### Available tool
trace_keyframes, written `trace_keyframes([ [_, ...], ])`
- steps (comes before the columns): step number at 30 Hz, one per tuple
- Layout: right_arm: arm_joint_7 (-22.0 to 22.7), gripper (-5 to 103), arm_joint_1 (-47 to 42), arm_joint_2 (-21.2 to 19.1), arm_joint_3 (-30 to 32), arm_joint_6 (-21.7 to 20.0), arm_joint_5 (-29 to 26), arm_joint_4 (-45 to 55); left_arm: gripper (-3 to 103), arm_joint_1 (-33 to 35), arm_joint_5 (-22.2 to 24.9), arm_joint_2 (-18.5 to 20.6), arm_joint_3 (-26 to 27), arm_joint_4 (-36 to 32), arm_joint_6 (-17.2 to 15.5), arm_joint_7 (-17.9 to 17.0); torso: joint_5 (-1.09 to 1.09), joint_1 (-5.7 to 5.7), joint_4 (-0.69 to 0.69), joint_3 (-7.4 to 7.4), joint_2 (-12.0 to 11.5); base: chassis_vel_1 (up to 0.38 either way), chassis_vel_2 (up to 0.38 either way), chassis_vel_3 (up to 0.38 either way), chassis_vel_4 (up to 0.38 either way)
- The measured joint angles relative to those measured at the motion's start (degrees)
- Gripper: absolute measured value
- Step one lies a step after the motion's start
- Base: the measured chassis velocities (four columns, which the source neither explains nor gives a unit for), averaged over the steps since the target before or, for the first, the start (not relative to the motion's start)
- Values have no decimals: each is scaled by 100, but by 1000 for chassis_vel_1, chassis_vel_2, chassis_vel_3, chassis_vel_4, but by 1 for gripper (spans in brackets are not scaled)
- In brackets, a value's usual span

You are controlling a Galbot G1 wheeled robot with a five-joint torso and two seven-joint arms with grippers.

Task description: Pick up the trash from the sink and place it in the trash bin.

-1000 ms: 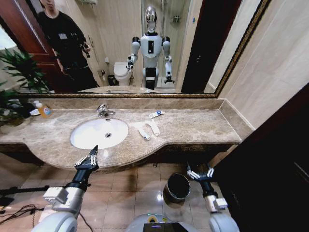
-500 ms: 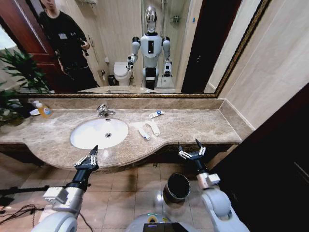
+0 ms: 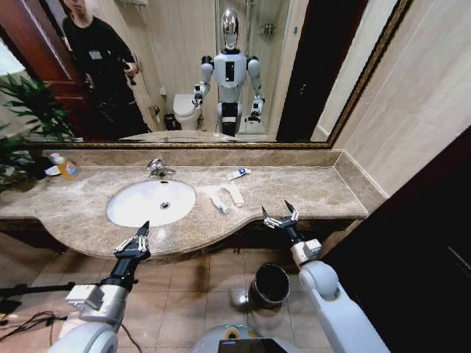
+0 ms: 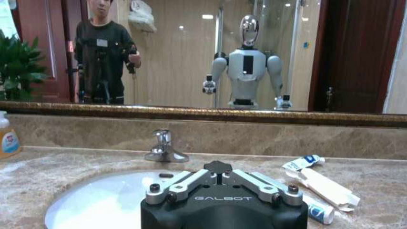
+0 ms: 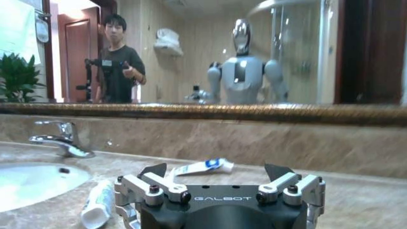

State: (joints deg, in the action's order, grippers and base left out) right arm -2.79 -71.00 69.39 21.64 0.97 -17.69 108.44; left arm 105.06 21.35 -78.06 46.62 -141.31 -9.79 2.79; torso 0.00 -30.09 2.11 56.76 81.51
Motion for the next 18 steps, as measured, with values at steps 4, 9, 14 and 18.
trace_keyframes([
  [4, 1, 100, 354, -119, -235, -347, -445, -142, 0, 0, 0, 0, 0, 0, 0, 0, 0, 0, -1, 0, 0, 0, 0, 0, 0],
  [9, -4, 100, 715, -117, -557, -496, -494, -371, 0, 0, 0, 0, 0, 0, 0, 0, 0, 0, 0, 0, 0, 0, 0, 0, 0],
  [14, 18, 100, 936, -49, -861, -616, -494, -560, 0, 0, 0, 0, 0, 0, 0, 0, 0, 0, -1, 0, 0, 0, 0, 0, 0],
  [18, 300, 100, 1235, 91, -1209, -860, -630, -842, 0, 0, 0, 0, 0, 0, 0, 0, 0, 0, 0, -1, 0, 0, 0, 0, 0],
])
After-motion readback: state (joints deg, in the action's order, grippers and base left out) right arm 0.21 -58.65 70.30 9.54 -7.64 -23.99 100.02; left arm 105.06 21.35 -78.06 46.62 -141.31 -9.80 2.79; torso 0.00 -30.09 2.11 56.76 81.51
